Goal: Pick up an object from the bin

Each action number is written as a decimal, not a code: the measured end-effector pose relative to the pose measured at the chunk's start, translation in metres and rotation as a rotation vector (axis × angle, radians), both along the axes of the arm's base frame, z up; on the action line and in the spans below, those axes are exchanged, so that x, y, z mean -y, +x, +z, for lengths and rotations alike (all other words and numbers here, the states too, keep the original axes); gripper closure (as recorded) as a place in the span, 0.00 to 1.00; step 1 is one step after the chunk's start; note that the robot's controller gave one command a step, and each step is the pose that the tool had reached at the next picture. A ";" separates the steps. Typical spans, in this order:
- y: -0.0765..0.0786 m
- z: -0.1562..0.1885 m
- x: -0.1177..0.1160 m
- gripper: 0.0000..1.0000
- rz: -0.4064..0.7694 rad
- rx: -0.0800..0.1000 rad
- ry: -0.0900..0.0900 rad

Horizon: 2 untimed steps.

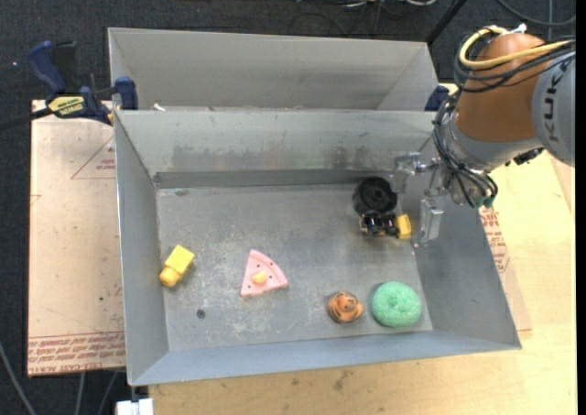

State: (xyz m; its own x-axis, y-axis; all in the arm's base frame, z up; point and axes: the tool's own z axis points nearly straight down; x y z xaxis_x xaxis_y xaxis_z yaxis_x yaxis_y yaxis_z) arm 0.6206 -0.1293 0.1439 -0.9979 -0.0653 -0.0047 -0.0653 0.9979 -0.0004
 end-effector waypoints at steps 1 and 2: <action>0.000 -0.023 -0.010 0.00 -0.008 -0.006 0.002; 0.012 -0.048 -0.023 0.00 -0.009 0.005 0.000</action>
Offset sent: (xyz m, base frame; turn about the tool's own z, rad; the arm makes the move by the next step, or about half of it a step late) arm 0.0154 0.0308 -0.0739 0.0090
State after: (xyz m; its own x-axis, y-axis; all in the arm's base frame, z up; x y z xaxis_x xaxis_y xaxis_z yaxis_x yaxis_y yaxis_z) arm 0.6331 -0.1060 0.0957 -0.9984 -0.0563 -0.0094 -0.0563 0.9984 -0.0008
